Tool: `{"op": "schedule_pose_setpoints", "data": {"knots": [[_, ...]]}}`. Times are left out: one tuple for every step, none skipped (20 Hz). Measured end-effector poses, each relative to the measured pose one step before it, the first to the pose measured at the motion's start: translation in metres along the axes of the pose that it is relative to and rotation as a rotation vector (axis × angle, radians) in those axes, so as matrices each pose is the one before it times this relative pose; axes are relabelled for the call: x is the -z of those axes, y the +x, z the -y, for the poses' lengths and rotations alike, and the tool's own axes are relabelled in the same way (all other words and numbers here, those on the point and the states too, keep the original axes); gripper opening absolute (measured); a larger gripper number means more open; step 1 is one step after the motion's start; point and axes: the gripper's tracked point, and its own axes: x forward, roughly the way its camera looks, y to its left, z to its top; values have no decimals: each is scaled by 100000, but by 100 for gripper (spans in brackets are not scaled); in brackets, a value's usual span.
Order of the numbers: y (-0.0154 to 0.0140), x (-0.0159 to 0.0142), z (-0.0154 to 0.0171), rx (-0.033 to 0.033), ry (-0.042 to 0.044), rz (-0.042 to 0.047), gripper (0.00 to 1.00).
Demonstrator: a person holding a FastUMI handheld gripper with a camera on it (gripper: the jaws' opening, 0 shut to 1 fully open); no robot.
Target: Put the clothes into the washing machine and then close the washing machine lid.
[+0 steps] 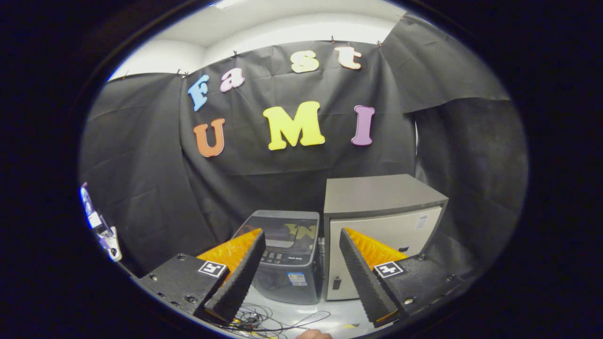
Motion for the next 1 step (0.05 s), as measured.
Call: {"op": "schedule_pose_setpoints", "data": {"knots": [[-365,-6,444,449,-788,412,99]]}}
